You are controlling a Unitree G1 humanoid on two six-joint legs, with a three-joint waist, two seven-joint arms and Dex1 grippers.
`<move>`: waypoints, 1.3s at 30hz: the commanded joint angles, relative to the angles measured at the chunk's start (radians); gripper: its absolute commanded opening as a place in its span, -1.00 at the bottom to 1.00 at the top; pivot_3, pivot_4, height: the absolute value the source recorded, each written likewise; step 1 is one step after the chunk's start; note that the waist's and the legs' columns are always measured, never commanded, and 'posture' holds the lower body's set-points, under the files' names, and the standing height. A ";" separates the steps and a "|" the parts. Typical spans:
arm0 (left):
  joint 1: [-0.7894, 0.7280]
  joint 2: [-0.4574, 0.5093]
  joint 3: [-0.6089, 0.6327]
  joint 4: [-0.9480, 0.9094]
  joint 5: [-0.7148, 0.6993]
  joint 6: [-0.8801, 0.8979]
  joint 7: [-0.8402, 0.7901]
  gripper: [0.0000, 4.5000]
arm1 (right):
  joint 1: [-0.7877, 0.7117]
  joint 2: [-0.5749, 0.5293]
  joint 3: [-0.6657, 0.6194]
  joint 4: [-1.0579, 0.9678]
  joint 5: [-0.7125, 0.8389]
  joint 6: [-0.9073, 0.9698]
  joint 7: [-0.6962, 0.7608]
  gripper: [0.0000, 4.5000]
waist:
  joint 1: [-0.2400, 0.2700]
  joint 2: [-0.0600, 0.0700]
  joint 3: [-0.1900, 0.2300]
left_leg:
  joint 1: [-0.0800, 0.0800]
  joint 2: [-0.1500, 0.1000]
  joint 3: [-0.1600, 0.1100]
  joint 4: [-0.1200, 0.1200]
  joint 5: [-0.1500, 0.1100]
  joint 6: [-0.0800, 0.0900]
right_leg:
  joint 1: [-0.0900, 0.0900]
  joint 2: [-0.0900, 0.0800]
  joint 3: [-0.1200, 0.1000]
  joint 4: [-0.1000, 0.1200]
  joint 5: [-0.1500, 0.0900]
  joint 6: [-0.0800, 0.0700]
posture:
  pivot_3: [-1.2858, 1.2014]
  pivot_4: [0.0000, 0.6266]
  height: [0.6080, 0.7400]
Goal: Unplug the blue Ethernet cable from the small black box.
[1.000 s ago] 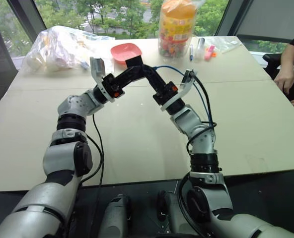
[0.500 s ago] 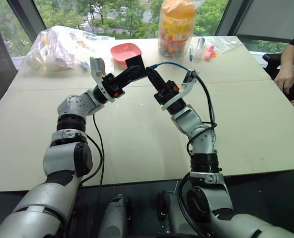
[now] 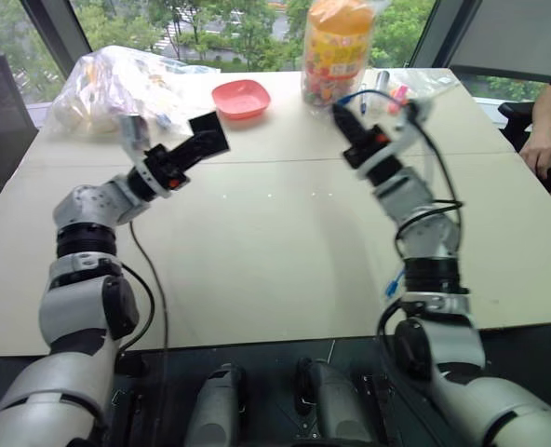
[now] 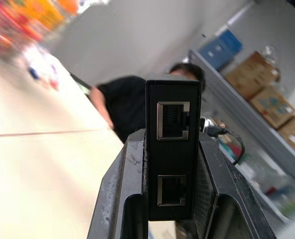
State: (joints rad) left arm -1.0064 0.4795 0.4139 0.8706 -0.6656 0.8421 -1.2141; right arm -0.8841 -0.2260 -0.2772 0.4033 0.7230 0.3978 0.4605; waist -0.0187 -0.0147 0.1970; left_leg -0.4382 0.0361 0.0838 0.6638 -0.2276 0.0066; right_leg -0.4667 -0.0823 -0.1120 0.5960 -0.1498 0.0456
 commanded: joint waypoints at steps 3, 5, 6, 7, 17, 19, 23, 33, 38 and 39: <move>-0.014 -0.069 -0.007 -0.054 0.014 -0.114 0.065 -0.77 | -0.178 -0.050 0.055 0.126 -0.105 -0.046 0.098 -0.97 | 0.000 0.000 0.000 | 0.000 -0.001 0.000 0.000 0.000 0.000 | 0.000 0.001 0.000 0.001 0.000 0.000 | 0.03 -0.52 1.00; -0.007 -0.108 -0.036 -0.068 0.057 -0.203 0.110 -0.77 | -0.270 -0.076 0.059 0.252 -0.147 -0.058 0.113 -0.97 | 0.001 0.000 0.000 | -0.001 -0.002 0.000 0.000 0.000 0.000 | 0.000 0.001 0.000 0.001 0.000 0.000 | 0.03 -0.52 1.00; -0.002 -0.125 -0.059 -0.079 0.083 -0.254 0.123 -0.77 | -0.310 -0.086 0.066 0.332 -0.179 -0.061 0.102 -0.97 | 0.002 0.000 0.000 | -0.001 -0.002 0.000 0.000 0.000 0.000 | -0.001 0.001 0.000 0.001 0.001 -0.001 | 0.03 -0.52 1.00; 0.003 -0.140 -0.078 -0.088 0.105 -0.297 0.133 -0.77 | -0.343 -0.095 0.073 0.409 -0.207 -0.058 0.092 -0.97 | 0.004 0.000 0.000 | -0.001 -0.002 0.000 0.000 0.000 0.000 | -0.001 0.000 0.000 0.001 0.001 -0.001 | 0.03 -0.52 1.00; -0.009 -0.226 -0.207 -0.061 0.238 -0.555 0.148 -0.77 | -0.363 -0.081 0.115 0.822 -0.417 -0.188 0.072 0.17 | 0.003 0.000 0.000 | -0.003 -0.003 0.004 0.000 0.000 0.001 | -0.002 0.000 0.000 0.000 0.002 -0.002 | 0.03 -0.52 1.00; -0.012 -0.235 -0.239 -0.034 0.278 -0.612 0.150 -0.77 | -0.354 -0.083 0.111 0.840 -0.438 -0.206 0.049 0.63 | 0.003 0.000 0.000 | -0.003 -0.003 0.005 0.000 0.000 0.001 | -0.002 0.000 0.000 0.000 0.002 -0.002 | 0.03 -0.52 1.00; -0.034 -0.256 -0.283 0.062 0.370 -0.756 0.229 -0.77 | -0.314 -0.074 0.145 0.789 -0.483 -0.195 0.096 0.98 | 0.002 -0.001 0.000 | -0.003 -0.003 0.004 0.000 0.000 0.001 | -0.001 0.000 0.000 0.001 0.001 -0.001 | 0.03 -0.52 1.00; -0.090 -0.354 -0.349 0.316 0.543 -1.024 0.421 -0.77 | 0.244 -0.069 0.265 -0.317 -0.388 0.245 0.142 0.98 | 0.007 -0.001 0.000 | -0.006 -0.003 0.000 0.001 -0.001 0.003 | -0.003 -0.004 -0.001 0.001 0.001 0.000 | 0.03 -0.52 1.00; -0.084 -0.370 -0.387 0.369 0.613 -1.068 0.468 0.22 | 0.291 -0.065 0.160 -0.409 -0.347 0.296 0.035 1.00 | 0.008 -0.001 -0.001 | -0.003 -0.002 -0.001 0.004 -0.001 0.003 | 0.000 -0.005 -0.003 0.000 0.001 0.002 | 0.03 -0.52 1.00; -0.084 -0.369 -0.387 0.374 0.619 -1.071 0.469 0.40 | 0.294 -0.066 0.154 -0.418 -0.343 0.301 0.027 1.00 | 0.008 -0.001 -0.001 | -0.003 -0.002 -0.001 0.004 -0.001 0.002 | 0.000 -0.005 -0.003 0.000 0.001 0.002 | 0.03 -0.52 1.00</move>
State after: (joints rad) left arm -1.0679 0.1058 0.0284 1.2528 -0.0613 -0.2046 -0.7530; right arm -0.5948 -0.2922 -0.1024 0.0232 0.3607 0.6919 0.5053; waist -0.0110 -0.0156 0.1964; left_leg -0.4409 0.0342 0.0826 0.6675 -0.2288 0.0090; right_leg -0.4669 -0.0867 -0.1149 0.5962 -0.1484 0.0476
